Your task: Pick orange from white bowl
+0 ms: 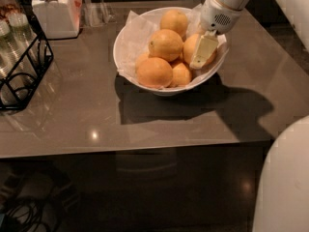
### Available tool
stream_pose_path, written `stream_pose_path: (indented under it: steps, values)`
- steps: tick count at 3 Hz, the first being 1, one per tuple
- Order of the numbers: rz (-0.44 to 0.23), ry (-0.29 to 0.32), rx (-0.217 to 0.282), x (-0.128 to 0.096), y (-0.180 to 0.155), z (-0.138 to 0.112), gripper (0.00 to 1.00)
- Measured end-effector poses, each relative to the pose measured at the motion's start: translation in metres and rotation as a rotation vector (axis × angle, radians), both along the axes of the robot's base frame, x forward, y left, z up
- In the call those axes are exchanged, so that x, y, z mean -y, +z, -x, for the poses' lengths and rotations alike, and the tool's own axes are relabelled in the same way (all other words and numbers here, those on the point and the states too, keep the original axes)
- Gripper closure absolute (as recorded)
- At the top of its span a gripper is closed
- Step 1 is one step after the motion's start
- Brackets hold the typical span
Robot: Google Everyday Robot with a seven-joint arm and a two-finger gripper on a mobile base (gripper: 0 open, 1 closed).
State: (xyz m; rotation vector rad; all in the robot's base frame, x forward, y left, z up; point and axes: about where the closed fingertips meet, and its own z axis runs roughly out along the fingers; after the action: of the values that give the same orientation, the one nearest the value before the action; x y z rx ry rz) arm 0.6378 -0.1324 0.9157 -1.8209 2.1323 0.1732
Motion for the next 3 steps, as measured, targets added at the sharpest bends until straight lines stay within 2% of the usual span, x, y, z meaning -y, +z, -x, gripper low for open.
stream_pose_path:
  steps: [1,2,3]
  values:
    - [-0.012,0.018,0.053,-0.005,0.021,0.006,0.95]
    - [-0.046,0.029,0.127,-0.004,0.055,0.026,1.00]
    - [-0.113,0.012,0.188,0.008,0.086,0.061,1.00]
